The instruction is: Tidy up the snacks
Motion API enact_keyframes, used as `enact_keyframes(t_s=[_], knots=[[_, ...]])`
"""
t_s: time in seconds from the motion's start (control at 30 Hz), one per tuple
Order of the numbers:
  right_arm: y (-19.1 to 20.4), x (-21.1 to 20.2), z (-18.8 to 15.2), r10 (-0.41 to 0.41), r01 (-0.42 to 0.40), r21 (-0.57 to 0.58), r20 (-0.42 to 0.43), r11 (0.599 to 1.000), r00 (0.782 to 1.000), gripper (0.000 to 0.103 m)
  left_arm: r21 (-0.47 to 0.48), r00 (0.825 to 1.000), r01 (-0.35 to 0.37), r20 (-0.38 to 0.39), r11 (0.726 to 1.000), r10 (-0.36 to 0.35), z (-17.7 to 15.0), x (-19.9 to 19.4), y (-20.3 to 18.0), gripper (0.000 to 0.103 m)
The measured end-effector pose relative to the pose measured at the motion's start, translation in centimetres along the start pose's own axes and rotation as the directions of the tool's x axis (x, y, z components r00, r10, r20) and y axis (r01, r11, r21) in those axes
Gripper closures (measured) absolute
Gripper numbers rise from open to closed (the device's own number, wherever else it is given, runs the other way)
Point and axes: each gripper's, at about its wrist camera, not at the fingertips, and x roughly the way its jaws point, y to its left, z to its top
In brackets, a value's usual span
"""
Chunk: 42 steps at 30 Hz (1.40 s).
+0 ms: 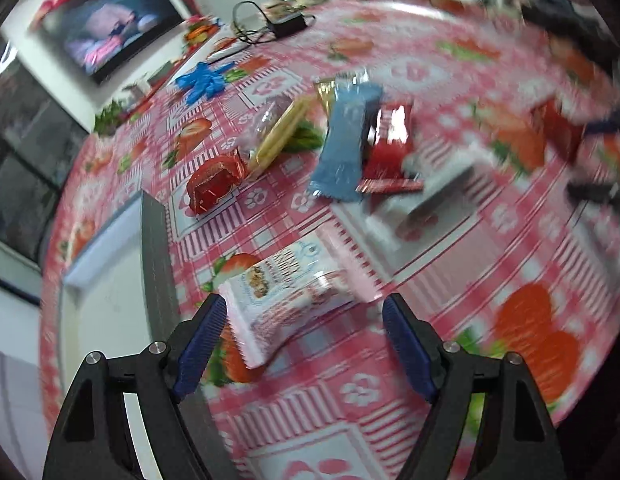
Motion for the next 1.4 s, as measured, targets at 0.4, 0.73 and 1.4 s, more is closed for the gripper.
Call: enact_keyframes(t_s=[0.4,0.73,1.4], knots=[[0.0,0.0,0.0,-0.006,0.006,0.001,0.014,1.000,1.000,0.000,-0.198,0.999,0.026,-0.030,0.980,-0.032,2.5,3.1,3.2,0.014],[-2.5,-0.9,-0.3,0.070,-0.074,0.116,0.043,0.990,0.997,0.000,-0.461,0.992,0.089,-0.037,0.883,-0.120,0.8,4.0,4.6,0.000],[-1.4,0.3,3.6,0.004,-0.001,0.118,-0.025,0.993,1.000,0.074,-0.490,0.993,0.089,-0.027,0.867,-0.118,1.1,2.0,2.6,0.058]])
